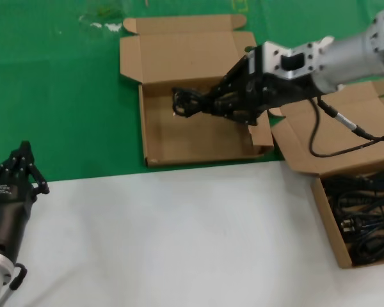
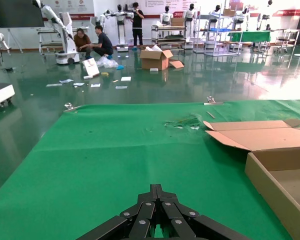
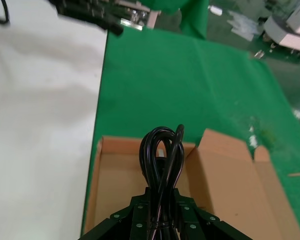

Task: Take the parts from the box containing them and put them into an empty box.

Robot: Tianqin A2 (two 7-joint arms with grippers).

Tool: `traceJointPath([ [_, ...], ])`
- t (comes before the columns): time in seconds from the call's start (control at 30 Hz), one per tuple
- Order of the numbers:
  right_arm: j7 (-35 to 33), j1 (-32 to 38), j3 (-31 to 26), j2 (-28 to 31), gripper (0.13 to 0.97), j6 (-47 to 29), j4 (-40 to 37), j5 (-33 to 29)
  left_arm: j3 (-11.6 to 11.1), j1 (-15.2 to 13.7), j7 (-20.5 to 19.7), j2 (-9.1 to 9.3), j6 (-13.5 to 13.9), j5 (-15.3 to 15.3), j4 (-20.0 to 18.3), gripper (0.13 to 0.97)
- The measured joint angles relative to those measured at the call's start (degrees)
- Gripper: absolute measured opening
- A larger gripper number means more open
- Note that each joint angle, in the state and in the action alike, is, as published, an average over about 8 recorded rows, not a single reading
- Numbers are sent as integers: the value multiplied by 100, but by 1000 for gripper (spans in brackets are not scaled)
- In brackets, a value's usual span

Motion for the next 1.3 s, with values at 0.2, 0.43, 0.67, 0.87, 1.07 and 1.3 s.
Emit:
traceJointPath([
  [0.2,-885,181,-101,-640,209,458,-1333,-51,0,0,0,0,0,0,0,140],
  [0.43,-1785,392,-20,-1235,214,941,-2691,44,0,0,0,0,0,0,0,140],
  [0.67,-2246,510,116,-1553,248,1235,-3427,158,0,0,0,0,0,0,0,140],
  [0.87,-2123,432,215,-1492,274,1325,-3234,222,0,0,0,0,0,0,0,140],
  [1.07,-1488,95,328,-1059,353,1239,-2091,297,0,0,0,0,0,0,0,140],
  [1.3,-701,-582,741,-431,481,1369,-388,622,0,0,0,0,0,0,0,140],
])
